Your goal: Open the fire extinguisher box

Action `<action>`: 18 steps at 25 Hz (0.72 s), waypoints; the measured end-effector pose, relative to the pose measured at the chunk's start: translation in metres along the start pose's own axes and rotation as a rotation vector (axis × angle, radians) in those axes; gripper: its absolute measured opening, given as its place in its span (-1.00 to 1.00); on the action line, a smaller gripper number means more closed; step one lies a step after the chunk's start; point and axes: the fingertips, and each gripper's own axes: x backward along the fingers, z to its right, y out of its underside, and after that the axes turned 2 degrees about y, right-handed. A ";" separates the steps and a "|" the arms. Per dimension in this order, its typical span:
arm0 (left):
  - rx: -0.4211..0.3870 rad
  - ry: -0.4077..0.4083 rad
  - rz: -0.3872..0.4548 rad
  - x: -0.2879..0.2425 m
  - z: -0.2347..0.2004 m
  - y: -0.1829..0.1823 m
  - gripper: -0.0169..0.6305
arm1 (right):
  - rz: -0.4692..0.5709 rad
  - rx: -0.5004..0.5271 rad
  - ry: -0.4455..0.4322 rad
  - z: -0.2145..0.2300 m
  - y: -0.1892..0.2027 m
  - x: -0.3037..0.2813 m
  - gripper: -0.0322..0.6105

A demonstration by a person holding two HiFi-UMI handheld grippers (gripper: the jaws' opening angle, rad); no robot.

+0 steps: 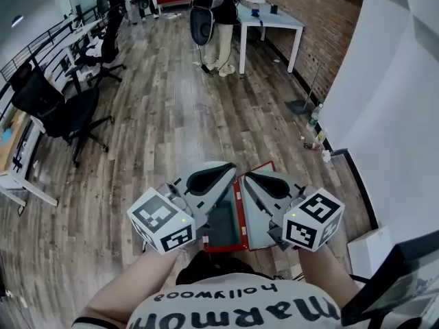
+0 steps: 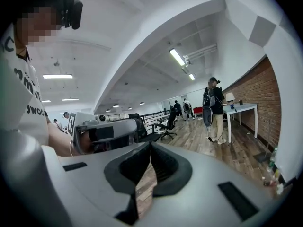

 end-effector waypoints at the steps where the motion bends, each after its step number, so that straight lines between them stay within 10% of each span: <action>1: -0.004 -0.019 -0.008 0.001 0.000 0.003 -0.93 | -0.007 0.000 -0.010 -0.001 0.002 0.001 -0.87; 18: 0.084 -0.159 -0.081 0.024 -0.017 0.044 -0.93 | -0.113 -0.020 -0.041 0.008 0.021 0.000 -0.87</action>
